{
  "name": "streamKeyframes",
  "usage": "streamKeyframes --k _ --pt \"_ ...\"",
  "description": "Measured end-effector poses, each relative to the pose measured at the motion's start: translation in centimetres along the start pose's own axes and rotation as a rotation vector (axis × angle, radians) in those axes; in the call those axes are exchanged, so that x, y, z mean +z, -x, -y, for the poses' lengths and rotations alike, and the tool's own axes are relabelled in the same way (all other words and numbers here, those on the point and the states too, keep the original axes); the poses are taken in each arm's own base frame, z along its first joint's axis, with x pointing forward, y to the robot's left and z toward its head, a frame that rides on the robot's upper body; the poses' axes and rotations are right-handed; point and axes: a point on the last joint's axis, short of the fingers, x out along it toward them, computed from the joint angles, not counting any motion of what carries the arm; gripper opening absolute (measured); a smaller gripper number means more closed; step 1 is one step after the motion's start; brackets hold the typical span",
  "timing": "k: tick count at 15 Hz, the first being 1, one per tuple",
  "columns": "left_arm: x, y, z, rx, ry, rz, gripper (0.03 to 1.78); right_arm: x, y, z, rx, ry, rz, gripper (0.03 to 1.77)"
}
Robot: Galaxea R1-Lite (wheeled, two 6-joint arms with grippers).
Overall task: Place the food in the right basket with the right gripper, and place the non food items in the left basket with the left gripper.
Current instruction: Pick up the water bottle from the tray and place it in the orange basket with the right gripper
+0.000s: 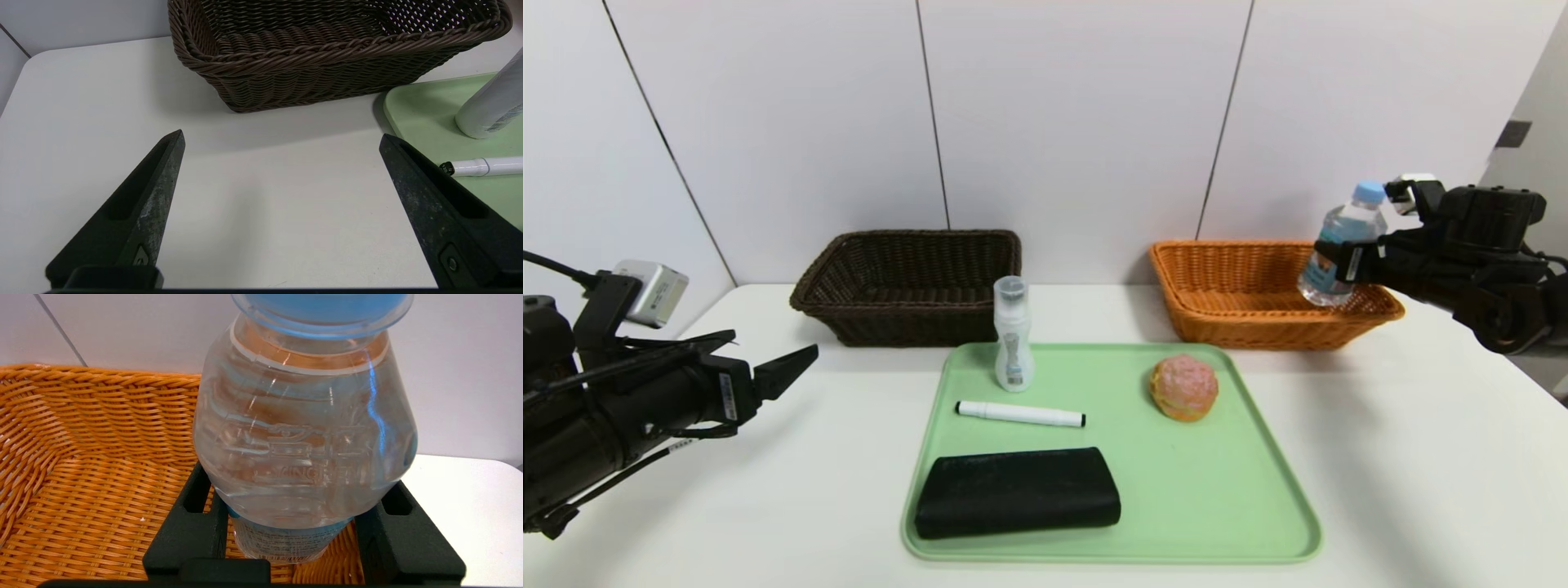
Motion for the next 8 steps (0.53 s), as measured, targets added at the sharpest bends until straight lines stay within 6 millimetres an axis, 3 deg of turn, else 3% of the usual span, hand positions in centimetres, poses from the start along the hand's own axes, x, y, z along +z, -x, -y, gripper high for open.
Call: streamKeyframes --k 7,8 --pt "-0.04 -0.61 -0.11 0.000 -0.004 0.013 1.69 -0.46 -0.79 -0.25 0.005 -0.003 -0.018 0.84" --pt "-0.10 -0.71 -0.13 0.000 -0.004 0.011 1.69 -0.32 -0.86 -0.29 0.006 -0.003 -0.009 0.93"
